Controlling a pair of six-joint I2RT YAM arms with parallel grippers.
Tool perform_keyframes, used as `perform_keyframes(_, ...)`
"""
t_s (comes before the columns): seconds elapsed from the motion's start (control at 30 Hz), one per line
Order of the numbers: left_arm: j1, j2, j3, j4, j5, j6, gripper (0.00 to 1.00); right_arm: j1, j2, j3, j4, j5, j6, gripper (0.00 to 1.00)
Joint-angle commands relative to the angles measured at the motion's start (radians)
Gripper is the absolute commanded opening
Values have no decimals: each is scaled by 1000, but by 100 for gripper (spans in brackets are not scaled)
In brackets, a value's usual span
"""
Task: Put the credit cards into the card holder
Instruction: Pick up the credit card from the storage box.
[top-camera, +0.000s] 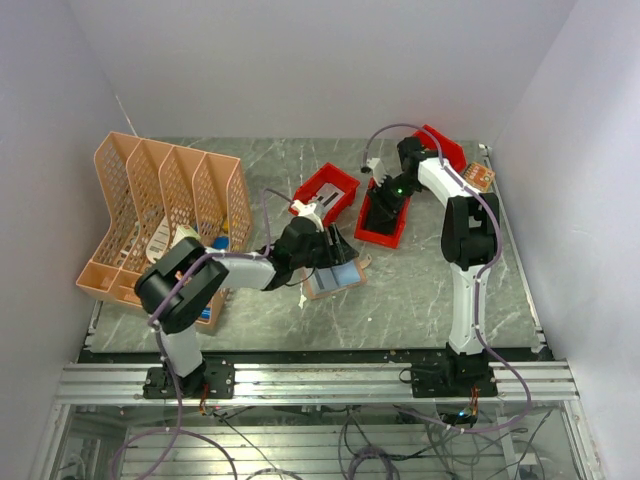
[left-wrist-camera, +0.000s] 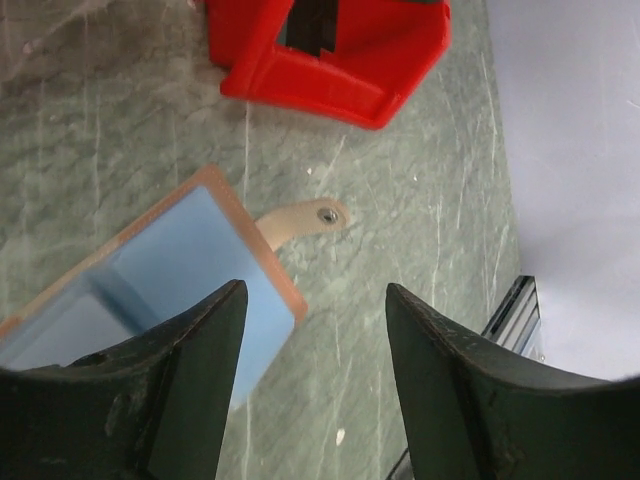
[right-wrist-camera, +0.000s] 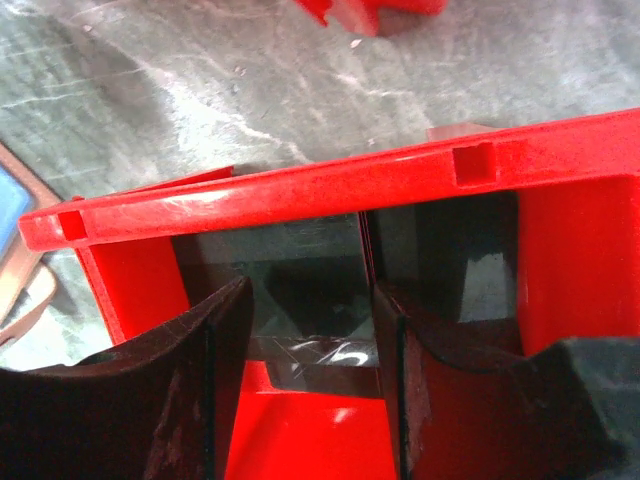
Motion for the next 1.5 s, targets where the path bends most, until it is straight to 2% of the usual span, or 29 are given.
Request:
perform_keyframes(0.0, -6, 110, 112, 41, -1, -2, 66, -9, -45, -39, -48, -68, 12, 49)
perform_keyframes(0.27, -7, 275, 280, -42, 7, 35, 58, -32, -62, -7, -120, -181, 41, 39)
perform_keyframes(0.5, -3, 337, 346, -79, 2, 50, 57, -36, -61, 7, -203, -282, 35, 27)
perform_keyframes(0.67, 3, 357, 375, -92, 9, 57, 52, -37, -72, -4, -235, -342, 42, 22)
perform_keyframes(1.13, 11, 364, 404, -103, 20, 72, 51, -38, -114, -113, -189, -391, 99, 26)
perform_keyframes(1.37, 11, 364, 413, -106, 26, 77, 50, -32, -181, -231, 44, -272, 245, 27)
perform_keyframes(1.47, 12, 366, 414, -102, 30, 79, 50, -20, -165, -226, 70, -268, 259, 24)
